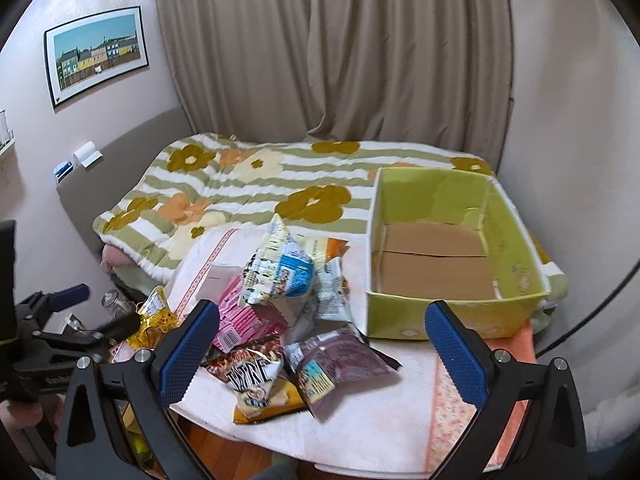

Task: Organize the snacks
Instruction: 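Grasp the pink wafer bag with the left tool while the right tool grasps the blue-white Oishi bag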

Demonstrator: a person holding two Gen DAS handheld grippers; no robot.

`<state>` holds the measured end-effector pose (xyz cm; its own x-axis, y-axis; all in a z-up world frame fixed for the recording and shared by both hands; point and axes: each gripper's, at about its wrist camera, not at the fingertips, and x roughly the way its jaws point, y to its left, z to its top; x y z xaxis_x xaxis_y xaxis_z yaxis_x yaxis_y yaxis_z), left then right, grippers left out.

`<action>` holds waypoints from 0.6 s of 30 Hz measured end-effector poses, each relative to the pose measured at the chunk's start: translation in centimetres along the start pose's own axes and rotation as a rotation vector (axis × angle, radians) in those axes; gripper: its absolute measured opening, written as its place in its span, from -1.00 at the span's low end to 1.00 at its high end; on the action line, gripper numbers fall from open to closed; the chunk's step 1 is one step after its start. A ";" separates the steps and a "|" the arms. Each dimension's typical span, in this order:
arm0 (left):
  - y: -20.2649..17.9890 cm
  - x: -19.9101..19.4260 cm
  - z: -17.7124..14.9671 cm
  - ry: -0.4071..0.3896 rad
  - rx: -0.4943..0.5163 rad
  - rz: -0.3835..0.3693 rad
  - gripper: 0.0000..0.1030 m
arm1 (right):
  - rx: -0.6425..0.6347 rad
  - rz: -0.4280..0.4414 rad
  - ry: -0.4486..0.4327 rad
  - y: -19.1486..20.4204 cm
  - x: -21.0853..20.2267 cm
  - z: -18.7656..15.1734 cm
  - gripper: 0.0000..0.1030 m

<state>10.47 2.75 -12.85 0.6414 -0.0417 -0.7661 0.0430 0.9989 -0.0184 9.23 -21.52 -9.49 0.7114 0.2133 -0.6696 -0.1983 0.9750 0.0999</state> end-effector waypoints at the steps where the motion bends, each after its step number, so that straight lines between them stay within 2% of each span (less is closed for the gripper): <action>1: 0.1 1.3 0.1 0.022 0.011 -0.016 0.99 | -0.001 0.004 0.012 0.3 0.9 0.3 0.99; 7: 0.2 8.9 0.7 0.157 0.063 -0.118 0.99 | 0.002 0.018 0.115 1.5 6.7 2.2 0.99; 15: 0.0 16.1 0.3 0.246 0.123 -0.234 0.99 | -0.002 0.013 0.254 2.8 13.8 2.4 0.99; 18: -0.5 17.6 0.2 0.258 0.148 -0.259 0.99 | -0.004 0.023 0.288 3.1 16.0 2.4 0.99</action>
<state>21.87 1.55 -26.19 0.3822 -0.2664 -0.8849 0.3000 0.9415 -0.1538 21.63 -14.94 -18.13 0.4860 0.2088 -0.8487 -0.2152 0.9697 0.1154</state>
